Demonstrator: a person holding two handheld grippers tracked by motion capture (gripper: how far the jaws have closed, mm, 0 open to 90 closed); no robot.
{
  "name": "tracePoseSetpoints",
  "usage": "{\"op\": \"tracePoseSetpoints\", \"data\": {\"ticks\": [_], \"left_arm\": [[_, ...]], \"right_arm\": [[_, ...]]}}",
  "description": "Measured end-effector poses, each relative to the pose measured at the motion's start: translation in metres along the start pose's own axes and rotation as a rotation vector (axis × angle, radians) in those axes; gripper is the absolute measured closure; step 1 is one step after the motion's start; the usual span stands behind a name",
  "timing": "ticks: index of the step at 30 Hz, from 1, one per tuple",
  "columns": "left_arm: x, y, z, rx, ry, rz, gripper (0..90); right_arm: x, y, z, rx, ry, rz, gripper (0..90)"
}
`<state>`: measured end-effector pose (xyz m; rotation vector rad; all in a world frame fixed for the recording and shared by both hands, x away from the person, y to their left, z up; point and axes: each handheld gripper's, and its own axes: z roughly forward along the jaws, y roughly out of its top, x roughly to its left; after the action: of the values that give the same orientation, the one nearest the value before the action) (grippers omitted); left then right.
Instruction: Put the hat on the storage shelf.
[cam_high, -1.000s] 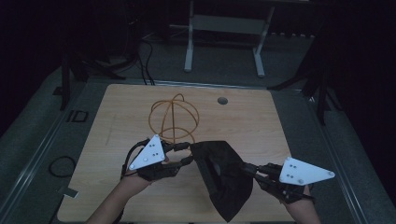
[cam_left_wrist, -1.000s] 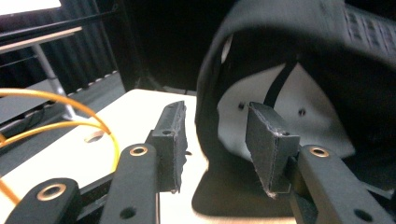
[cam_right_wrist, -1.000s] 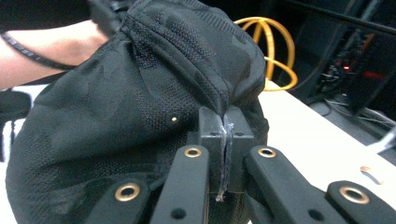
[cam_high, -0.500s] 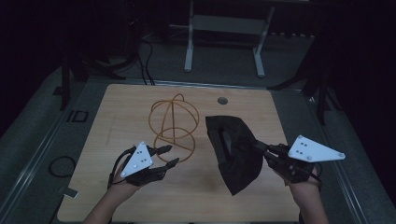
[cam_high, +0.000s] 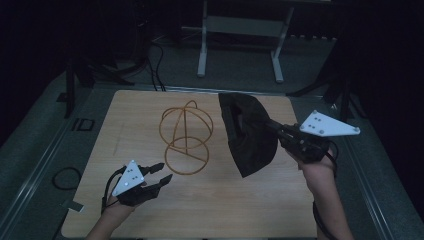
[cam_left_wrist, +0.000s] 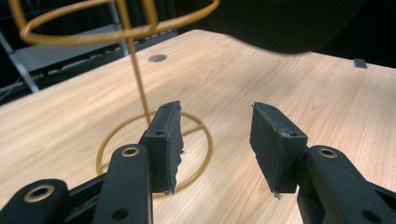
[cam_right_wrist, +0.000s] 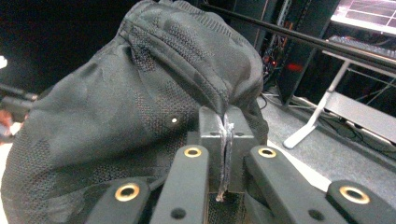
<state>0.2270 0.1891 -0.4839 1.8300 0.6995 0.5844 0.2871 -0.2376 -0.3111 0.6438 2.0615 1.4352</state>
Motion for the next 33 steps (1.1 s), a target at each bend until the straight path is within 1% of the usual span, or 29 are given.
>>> {"op": "tracePoseSetpoints", "data": {"ticks": [4, 6, 7, 8, 9, 11, 13, 16, 19, 21, 22, 23, 24, 25, 26, 28, 31, 33], "left_arm": [[0.006, -0.013, -0.007, 0.000, 0.025, -0.035, 50.8], [0.007, -0.016, -0.008, 0.001, 0.030, -0.040, 46.6], [0.008, -0.021, -0.011, 0.001, 0.048, -0.050, 43.7], [0.008, -0.023, -0.012, -0.001, 0.057, -0.062, 40.8], [0.009, -0.025, -0.012, 0.001, 0.068, -0.068, 34.5], [0.012, -0.031, -0.014, 0.004, 0.074, -0.092, 26.8], [0.014, -0.037, -0.015, 0.000, 0.083, -0.114, 17.0], [0.017, -0.046, -0.018, -0.002, 0.105, -0.145, 3.1], [0.020, -0.053, -0.021, -0.009, 0.129, -0.173, 2.5], [0.021, -0.058, -0.022, -0.015, 0.134, -0.188, 2.5], [0.022, -0.059, -0.022, -0.015, 0.145, -0.187, 2.5], [0.022, -0.061, -0.022, -0.021, 0.146, -0.189, 2.5], [0.022, -0.062, -0.022, -0.017, 0.150, -0.191, 2.5], [0.022, -0.064, -0.023, -0.020, 0.166, -0.186, 2.5], [0.022, -0.065, -0.023, -0.025, 0.172, -0.182, 2.5], [0.022, -0.067, -0.023, -0.028, 0.177, -0.189, 2.5], [0.024, -0.070, -0.023, -0.032, 0.173, -0.206, 2.5], [0.024, -0.070, -0.023, -0.030, 0.169, -0.206, 2.5]], "right_arm": [[-0.004, 0.016, 0.012, 0.003, -0.017, -0.017, 88.6], [-0.005, 0.024, 0.018, 0.005, -0.016, -0.022, 88.6], [-0.006, 0.029, 0.022, 0.005, -0.024, -0.027, 88.6], [-0.006, 0.032, 0.024, 0.005, -0.022, -0.029, 88.6], [-0.006, 0.036, 0.029, 0.010, -0.025, -0.034, 88.6], [-0.005, 0.042, 0.037, 0.029, -0.031, -0.039, 88.6], [-0.003, 0.047, 0.045, 0.046, -0.042, -0.051, 88.6], [0.001, 0.053, 0.059, 0.063, -0.033, -0.066, 88.6], [0.006, 0.057, 0.073, 0.070, -0.019, -0.066, 88.6], [0.010, 0.059, 0.084, 0.073, 0.002, -0.063, 88.6], [0.012, 0.060, 0.087, 0.082, 0.001, -0.069, 88.6], [0.015, 0.061, 0.092, 0.090, 0.000, -0.081, 88.6], [0.017, 0.061, 0.096, 0.098, 0.008, -0.083, 88.6], [0.019, 0.061, 0.101, 0.109, 0.012, -0.087, 88.6], [0.021, 0.060, 0.106, 0.123, 0.019, -0.094, 88.6], [0.024, 0.059, 0.113, 0.140, 0.036, -0.096, 88.5], [0.029, 0.057, 0.124, 0.162, 0.060, -0.095, 88.5], [0.033, 0.055, 0.132, 0.174, 0.076, -0.096, 88.5]]}}
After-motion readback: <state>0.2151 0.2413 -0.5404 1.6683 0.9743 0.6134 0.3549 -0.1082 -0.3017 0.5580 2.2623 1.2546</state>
